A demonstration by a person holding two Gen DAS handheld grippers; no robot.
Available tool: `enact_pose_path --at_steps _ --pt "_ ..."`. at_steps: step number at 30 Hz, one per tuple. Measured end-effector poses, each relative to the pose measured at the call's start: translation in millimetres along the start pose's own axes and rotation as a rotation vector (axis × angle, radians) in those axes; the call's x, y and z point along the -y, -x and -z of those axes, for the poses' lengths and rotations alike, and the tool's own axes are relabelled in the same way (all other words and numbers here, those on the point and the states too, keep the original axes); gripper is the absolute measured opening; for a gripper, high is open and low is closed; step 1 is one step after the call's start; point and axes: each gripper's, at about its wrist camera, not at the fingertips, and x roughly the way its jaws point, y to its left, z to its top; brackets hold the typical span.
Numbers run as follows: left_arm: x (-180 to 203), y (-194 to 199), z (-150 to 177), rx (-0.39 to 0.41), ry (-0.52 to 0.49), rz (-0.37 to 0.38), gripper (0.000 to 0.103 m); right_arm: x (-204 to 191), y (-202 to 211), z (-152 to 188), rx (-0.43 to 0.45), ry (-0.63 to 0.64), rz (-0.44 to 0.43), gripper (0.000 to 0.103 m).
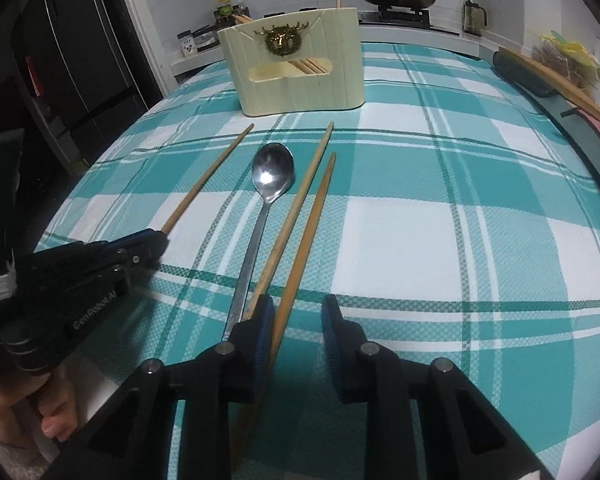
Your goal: Organize utensils
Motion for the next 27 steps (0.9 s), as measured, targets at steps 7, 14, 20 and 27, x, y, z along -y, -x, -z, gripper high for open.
enact_pose_path --at_steps 7,14,20,27 --pt "-23.3 6.5 4.3 -0.004 0.047 -0.009 0.005 9.2 3.0 -0.1 -0.008 0.041 0.146 0.007" --pt "-42.9 8.3 5.3 -0.016 0.086 0.023 0.006 59.3 17.0 8.2 0.006 -0.054 0.258 0.007" --pt "-42.9 4.7 1.0 -0.024 0.061 0.018 0.063 66.2 18.5 9.0 0.021 -0.058 0.196 0.051" --pt "-46.2 -13.5 -4.9 -0.084 -0.007 -0.053 0.098 64.5 7.6 2.4 0.003 -0.004 0.188 0.058"
